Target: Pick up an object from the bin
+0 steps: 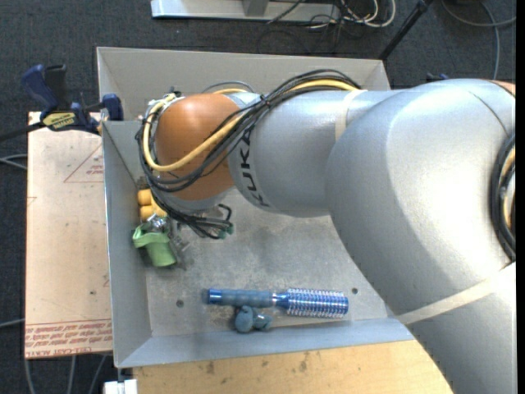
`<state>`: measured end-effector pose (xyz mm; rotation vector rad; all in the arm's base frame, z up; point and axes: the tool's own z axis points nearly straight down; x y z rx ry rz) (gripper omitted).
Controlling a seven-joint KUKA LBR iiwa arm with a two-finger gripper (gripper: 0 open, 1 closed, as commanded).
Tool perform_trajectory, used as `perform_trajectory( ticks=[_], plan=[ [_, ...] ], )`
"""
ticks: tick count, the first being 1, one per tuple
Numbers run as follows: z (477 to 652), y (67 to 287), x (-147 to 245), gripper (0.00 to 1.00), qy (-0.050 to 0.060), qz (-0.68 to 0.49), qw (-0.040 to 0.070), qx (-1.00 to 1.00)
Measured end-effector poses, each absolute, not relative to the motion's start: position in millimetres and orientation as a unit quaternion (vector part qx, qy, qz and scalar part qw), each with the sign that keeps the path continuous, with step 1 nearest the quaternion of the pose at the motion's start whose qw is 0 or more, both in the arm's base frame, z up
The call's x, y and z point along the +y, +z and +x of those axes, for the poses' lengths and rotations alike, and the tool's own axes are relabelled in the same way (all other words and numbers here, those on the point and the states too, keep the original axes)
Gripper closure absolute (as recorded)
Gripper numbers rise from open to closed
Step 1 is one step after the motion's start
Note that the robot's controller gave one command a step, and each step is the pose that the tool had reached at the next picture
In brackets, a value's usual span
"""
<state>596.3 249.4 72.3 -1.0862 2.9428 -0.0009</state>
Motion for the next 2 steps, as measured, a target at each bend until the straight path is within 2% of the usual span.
perform_trajectory(
  ticks=[2],
  plan=[
    [599.1,154.4,252.4,1.0,0.001,-0.345,0.004,0.939]
  ],
)
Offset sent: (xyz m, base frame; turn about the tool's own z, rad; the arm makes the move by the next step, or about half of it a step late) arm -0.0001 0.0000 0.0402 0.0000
